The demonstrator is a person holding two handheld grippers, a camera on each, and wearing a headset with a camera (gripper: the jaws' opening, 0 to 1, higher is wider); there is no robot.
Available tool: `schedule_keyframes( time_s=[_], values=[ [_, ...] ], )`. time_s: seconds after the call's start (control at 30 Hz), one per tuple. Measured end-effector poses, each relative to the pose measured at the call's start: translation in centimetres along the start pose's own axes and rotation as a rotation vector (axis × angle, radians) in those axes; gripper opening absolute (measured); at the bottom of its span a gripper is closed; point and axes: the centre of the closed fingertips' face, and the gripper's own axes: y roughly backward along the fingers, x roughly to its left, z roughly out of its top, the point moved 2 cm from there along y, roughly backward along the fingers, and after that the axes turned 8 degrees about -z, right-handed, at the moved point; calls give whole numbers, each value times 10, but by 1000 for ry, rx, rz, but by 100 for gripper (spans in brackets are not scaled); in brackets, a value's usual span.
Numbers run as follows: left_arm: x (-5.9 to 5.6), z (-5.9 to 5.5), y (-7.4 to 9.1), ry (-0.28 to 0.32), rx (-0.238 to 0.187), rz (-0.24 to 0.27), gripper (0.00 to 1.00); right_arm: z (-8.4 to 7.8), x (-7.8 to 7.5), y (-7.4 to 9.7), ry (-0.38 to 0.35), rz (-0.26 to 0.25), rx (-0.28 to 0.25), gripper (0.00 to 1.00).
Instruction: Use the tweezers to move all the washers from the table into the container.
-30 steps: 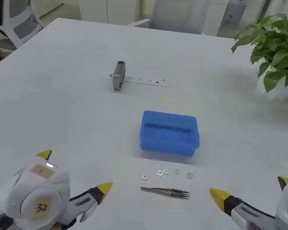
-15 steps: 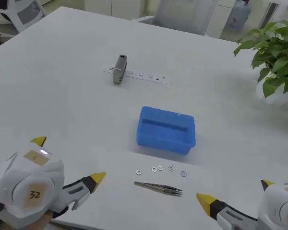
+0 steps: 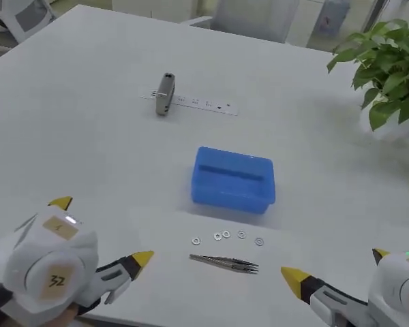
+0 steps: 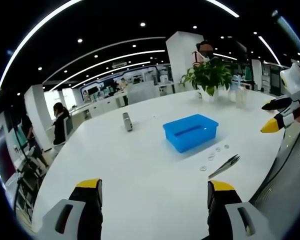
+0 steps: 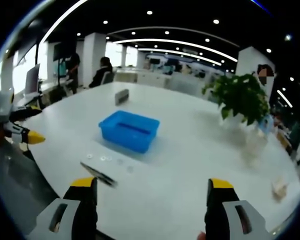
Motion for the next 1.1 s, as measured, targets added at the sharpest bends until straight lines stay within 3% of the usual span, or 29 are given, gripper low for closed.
schedule_keyframes(
  time_s=[0.47,0.6,0.73,0.9,0.93,1.1],
  values=[
    [0,-1,0,16,6,-8,88,0,2,0,0,9,-1,89],
    [-3,6,2,2,-17,-28,86,1,2,1,-7,11,-6,89],
    [-13,12,0,-15,3,-87,83,0,2,1,-3,9,1,89],
    [-27,27,-8,-69,5,-201,69,-2,3,0,4,11,8,89],
    [-33,27,-11,-76,26,-248,66,-1,3,0,4,11,8,89],
    [-44,29,-25,-179,91,-341,47,-2,2,0,4,7,11,89]
  ],
)
